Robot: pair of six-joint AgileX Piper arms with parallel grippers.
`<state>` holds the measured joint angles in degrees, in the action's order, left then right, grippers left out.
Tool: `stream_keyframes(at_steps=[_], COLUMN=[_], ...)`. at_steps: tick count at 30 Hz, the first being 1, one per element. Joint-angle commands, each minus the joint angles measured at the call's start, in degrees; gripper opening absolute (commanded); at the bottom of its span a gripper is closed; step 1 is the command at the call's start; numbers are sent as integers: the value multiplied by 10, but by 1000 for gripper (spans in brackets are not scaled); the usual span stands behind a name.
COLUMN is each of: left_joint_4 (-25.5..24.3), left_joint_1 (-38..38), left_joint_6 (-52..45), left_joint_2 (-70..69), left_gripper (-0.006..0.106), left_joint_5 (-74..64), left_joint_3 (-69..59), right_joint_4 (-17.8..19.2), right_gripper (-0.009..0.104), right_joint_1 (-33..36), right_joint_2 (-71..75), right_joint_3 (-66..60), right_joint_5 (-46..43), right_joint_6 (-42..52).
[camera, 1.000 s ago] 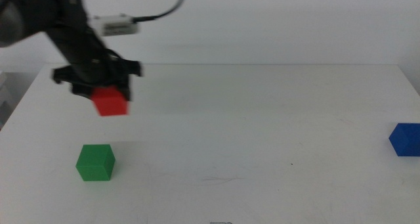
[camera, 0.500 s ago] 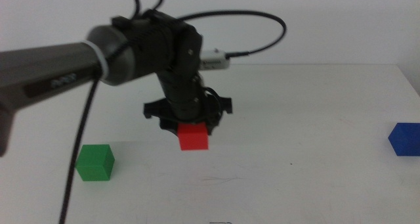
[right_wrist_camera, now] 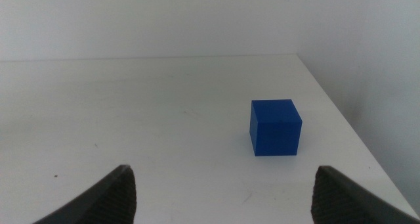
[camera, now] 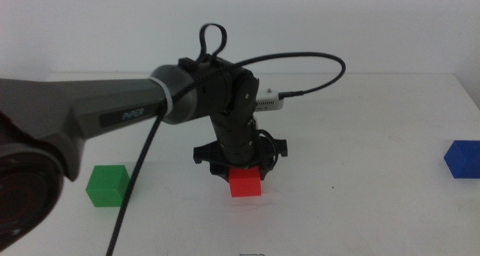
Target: Stack red cubes first, then green, then blue cubes in a specific spot.
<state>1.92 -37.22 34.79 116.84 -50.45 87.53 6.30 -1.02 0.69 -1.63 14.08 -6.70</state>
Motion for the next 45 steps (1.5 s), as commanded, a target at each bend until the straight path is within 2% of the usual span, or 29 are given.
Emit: stream_keyframes(at_steps=[1,15,16,17,23,38,45], left_joint_4=[6,8,6,2,2,-5,-16], left_joint_1=[-3,-10,-10,-10,-10,-9,-9], left_joint_6=[9,7,7,6,-8,-8,-8], left_joint_2=[-25,11,11,11,11,-31,-48], left_gripper=[44,45,52,66,94,94,94], left_joint_5=[16,12,12,11,11,-15,-71], left_joint_3=[19,38,38,38,38,40,89], right_joint_4=[6,6,6,6,6,6,6], right_gripper=[75,75,75,75,75,75,75], right_joint_1=[-3,-3,-3,-3,-3,-3,-3], right_joint_2=[11,11,11,11,11,11,11], right_joint_3=[10,10,10,10,10,10,10], right_joint_5=[-43,-43,-43,-43,-43,-43,-43], right_joint_6=[7,7,7,7,7,7,7])
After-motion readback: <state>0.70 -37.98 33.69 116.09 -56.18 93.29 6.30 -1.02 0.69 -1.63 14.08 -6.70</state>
